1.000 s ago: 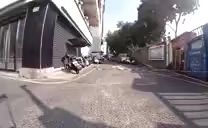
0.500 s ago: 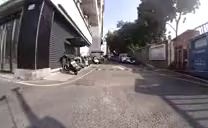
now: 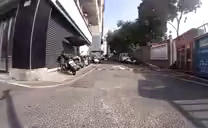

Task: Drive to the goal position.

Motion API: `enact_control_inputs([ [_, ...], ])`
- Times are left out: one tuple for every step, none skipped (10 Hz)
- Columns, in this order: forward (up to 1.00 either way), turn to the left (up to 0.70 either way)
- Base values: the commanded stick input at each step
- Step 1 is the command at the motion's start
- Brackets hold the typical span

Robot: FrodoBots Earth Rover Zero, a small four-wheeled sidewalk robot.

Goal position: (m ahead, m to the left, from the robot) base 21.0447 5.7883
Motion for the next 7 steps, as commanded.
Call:
enact_control_inputs([
  [0.45, 0.00],
  [0.45, 0.00],
  [0.45, 0.00],
  [0.45, 0.00],
  [0.45, 0.00],
  [0.45, 0.00],
  [0.45, 0.00],
])
